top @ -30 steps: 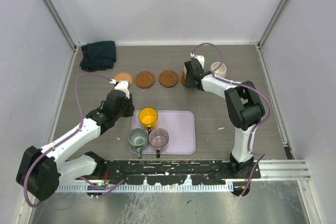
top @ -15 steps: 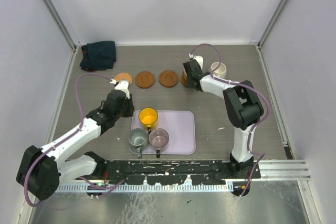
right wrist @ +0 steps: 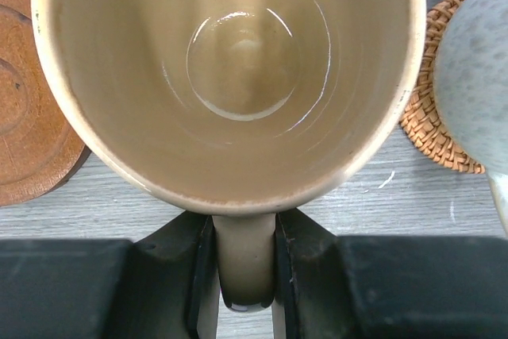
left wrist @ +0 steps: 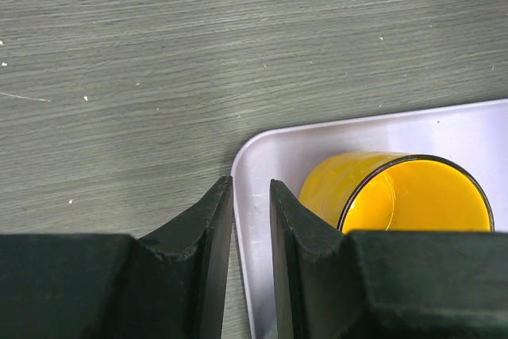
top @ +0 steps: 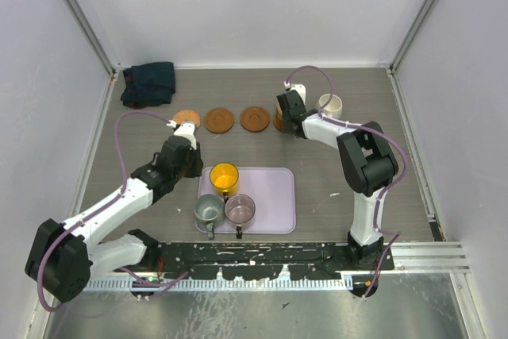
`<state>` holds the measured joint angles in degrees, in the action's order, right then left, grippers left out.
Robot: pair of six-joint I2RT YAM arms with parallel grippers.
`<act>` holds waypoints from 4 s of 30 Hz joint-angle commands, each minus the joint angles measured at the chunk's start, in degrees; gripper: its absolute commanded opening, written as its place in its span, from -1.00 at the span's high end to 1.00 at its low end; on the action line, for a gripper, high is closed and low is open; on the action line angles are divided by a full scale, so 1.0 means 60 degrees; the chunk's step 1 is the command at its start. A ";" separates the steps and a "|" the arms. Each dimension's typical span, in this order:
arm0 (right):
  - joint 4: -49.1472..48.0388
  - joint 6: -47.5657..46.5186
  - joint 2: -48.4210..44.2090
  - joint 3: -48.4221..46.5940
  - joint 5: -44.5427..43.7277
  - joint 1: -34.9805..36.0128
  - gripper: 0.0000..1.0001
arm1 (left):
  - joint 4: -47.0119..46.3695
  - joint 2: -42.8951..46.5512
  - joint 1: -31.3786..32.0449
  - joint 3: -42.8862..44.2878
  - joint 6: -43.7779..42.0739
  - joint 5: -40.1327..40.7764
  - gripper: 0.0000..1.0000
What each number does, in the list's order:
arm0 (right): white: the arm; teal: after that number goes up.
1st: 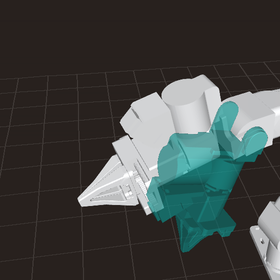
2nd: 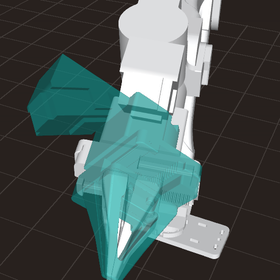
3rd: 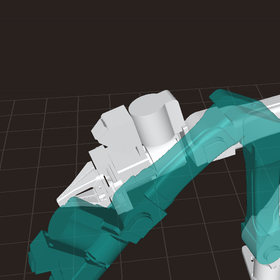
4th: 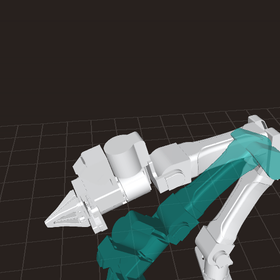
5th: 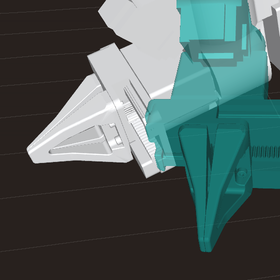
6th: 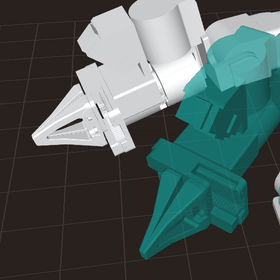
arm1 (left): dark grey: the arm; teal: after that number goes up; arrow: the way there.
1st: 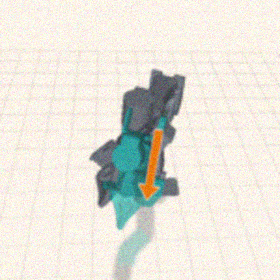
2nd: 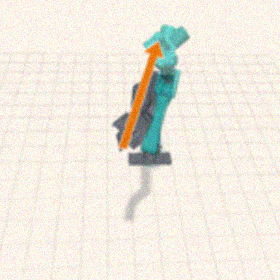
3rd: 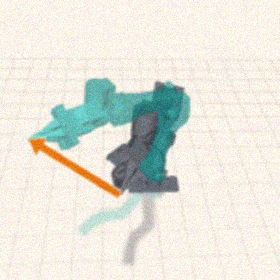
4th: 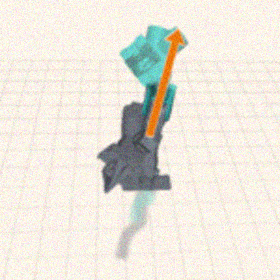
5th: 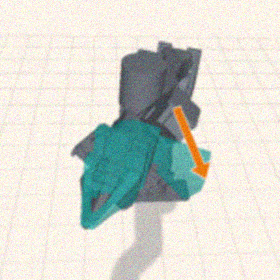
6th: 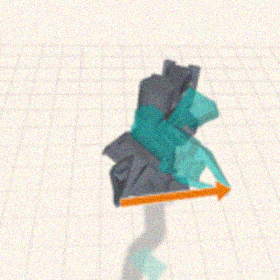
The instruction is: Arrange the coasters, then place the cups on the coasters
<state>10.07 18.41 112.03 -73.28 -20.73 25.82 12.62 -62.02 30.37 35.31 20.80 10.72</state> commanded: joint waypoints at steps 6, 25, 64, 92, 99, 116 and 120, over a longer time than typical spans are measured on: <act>-0.1603 -0.1183 -0.0937 -0.0098 -0.0590 0.0019 0.99 | -0.0478 0.0071 0.0010 -0.0070 0.0108 0.0112 0.47; -0.1972 -0.0924 -0.2159 0.0906 0.0060 0.0047 0.98 | -0.0565 0.0027 0.0007 -0.0084 0.0152 0.0034 0.47; -0.1780 -0.0341 -0.0725 0.1601 -0.0156 0.0523 0.80 | -0.0384 0.0346 0.0010 -0.0161 0.0189 0.0085 0.46; -0.1764 -0.0050 -0.0599 0.1306 -0.1181 0.0516 0.16 | -0.0393 0.0390 0.0014 -0.0260 0.0154 0.0103 0.47; -0.1692 -0.0087 -0.0580 0.1277 -0.1156 0.0517 -0.29 | -0.0423 0.0361 0.0015 -0.0260 0.0168 0.0092 0.46; -0.1820 -0.0449 -0.1788 0.1929 -0.0424 0.0650 -1.00 | -0.0369 0.0529 0.0014 -0.0249 0.0127 0.0180 0.46; -0.1801 -0.0641 -0.2963 0.2402 -0.0345 0.0912 -0.99 | -0.0206 0.0647 0.0006 -0.0109 -0.0037 0.0363 0.46</act>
<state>1.08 16.34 103.72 -60.31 -23.59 29.71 12.67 -60.14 30.37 33.69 21.61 10.79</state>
